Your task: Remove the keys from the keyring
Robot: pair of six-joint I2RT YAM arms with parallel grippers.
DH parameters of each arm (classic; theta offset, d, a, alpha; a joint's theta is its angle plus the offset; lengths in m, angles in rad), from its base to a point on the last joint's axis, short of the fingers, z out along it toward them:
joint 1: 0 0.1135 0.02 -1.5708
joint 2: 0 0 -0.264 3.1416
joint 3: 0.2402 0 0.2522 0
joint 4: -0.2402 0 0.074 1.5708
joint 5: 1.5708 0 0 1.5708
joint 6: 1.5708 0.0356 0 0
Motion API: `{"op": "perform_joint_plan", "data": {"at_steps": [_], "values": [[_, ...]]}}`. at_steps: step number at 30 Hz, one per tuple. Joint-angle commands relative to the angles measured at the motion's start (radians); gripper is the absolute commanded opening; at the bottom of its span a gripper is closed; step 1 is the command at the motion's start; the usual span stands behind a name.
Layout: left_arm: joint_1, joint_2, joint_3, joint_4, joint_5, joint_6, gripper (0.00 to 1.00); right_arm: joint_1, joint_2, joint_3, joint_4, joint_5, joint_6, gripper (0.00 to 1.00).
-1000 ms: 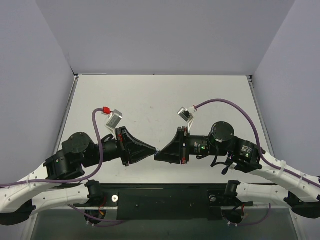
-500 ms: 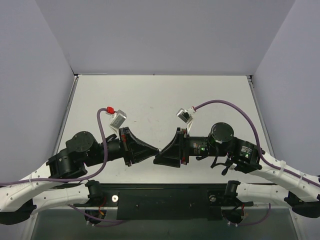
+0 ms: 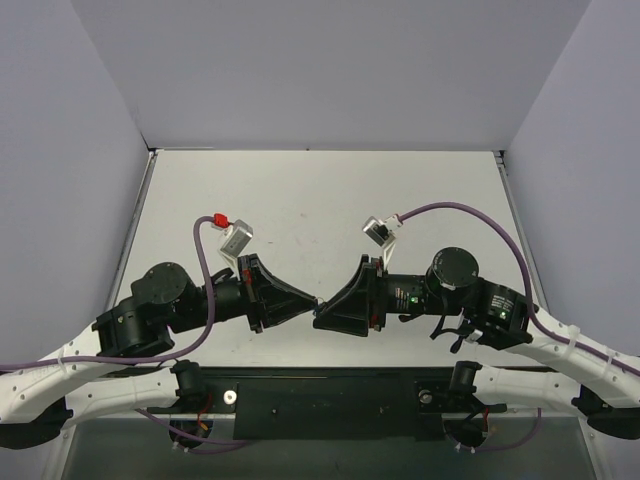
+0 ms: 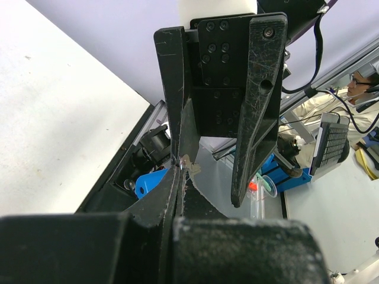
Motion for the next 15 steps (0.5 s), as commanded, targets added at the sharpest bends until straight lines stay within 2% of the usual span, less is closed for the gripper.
{"op": "perform_joint_plan", "data": {"at_steps": [1, 8, 15], "values": [[-0.001, -0.011, 0.040, 0.012, -0.011, 0.022, 0.00, -0.005, -0.024, -0.001, 0.027, 0.006, -0.020, 0.39], [-0.001, -0.013, 0.037, 0.014, -0.011, 0.022, 0.00, -0.011, -0.035, -0.006, 0.010, 0.017, -0.025, 0.36], [-0.001, -0.017, 0.030, 0.023, -0.005, 0.017, 0.00, -0.014, -0.032, 0.002, -0.004, 0.017, -0.031, 0.18]]}}
